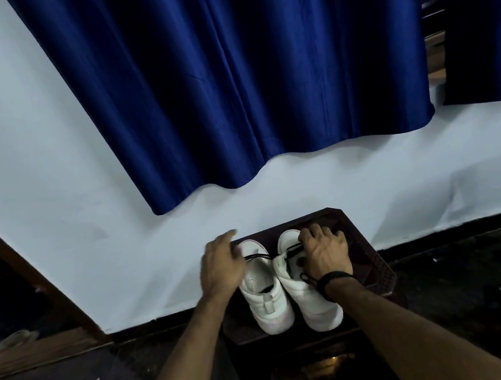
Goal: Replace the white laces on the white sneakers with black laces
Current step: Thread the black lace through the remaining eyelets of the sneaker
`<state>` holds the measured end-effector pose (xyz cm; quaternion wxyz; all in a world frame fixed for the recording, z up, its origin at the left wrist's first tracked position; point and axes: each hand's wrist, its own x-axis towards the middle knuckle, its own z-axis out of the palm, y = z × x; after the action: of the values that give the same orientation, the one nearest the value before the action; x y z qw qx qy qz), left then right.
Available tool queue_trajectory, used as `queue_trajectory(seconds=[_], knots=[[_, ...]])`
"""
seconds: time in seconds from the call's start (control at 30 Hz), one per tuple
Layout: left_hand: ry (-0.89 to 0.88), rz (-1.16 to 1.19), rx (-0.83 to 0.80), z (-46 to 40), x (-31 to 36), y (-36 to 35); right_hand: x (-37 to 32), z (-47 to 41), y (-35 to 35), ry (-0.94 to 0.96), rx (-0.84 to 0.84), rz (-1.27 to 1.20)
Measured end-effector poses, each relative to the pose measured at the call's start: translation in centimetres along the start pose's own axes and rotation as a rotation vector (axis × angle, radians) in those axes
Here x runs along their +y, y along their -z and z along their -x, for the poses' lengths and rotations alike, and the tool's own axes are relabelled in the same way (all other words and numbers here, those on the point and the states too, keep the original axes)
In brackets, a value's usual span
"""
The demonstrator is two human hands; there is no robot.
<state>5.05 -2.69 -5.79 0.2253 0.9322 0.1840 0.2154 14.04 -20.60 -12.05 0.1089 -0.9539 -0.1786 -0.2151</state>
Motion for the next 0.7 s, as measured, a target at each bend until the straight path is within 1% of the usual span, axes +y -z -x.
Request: queue_trajectory(seconds=[0.07, 0.1, 0.13, 0.2, 0.27, 0.37, 0.43, 0.47, 0.53, 0.57, 0.6, 0.63, 0.7], knots=[[-0.163, -0.070, -0.249, -0.2, 2.2, -1.1, 0.2, 0.0, 0.4, -0.015, -0.037, -0.015], [-0.221, -0.147, -0.325, -0.1, 2.9, -1.8, 0.6, 0.0, 0.5, -0.020, -0.051, -0.035], [-0.241, -0.239, -0.364, 0.2, 3.4, -2.2, 1.1, 0.0, 0.7, -0.037, -0.083, -0.077], [-0.225, -0.402, -0.385, 0.5, 3.8, -2.6, 2.6, 0.0, 0.9, -0.113, -0.163, -0.234], [-0.244, -0.511, -0.353, 0.7, 3.9, -2.7, 3.9, 0.1, 1.1, -0.159, -0.196, -0.360], [-0.244, -0.561, -0.329, 0.6, 4.0, -2.3, 3.9, 0.0, 1.8, -0.089, -0.190, -0.369], [-0.284, -0.524, -0.324, 0.9, 3.9, -2.4, 3.0, -0.2, 1.9, -0.038, -0.171, -0.285], [-0.327, -0.459, -0.304, 1.1, 3.6, -2.6, 2.4, -0.3, 1.9, -0.019, -0.155, -0.237], [-0.419, -0.220, -0.203, 1.3, 3.2, -2.9, 1.0, -0.2, 1.5, 0.014, -0.126, -0.161], [-0.423, -0.115, -0.150, 1.1, 2.9, -3.1, 0.5, -0.2, 1.2, 0.018, -0.113, -0.132], [-0.393, -0.053, -0.117, 0.8, 2.6, -3.1, 0.2, -0.3, 1.0, 0.015, -0.087, -0.106], [-0.348, -0.016, -0.121, 0.5, 2.4, -2.9, 0.0, -0.3, 0.9, 0.015, -0.057, -0.084], [-0.230, 0.011, -0.200, 0.3, 2.3, -2.3, 0.0, -0.4, 0.7, 0.012, -0.031, -0.054]])
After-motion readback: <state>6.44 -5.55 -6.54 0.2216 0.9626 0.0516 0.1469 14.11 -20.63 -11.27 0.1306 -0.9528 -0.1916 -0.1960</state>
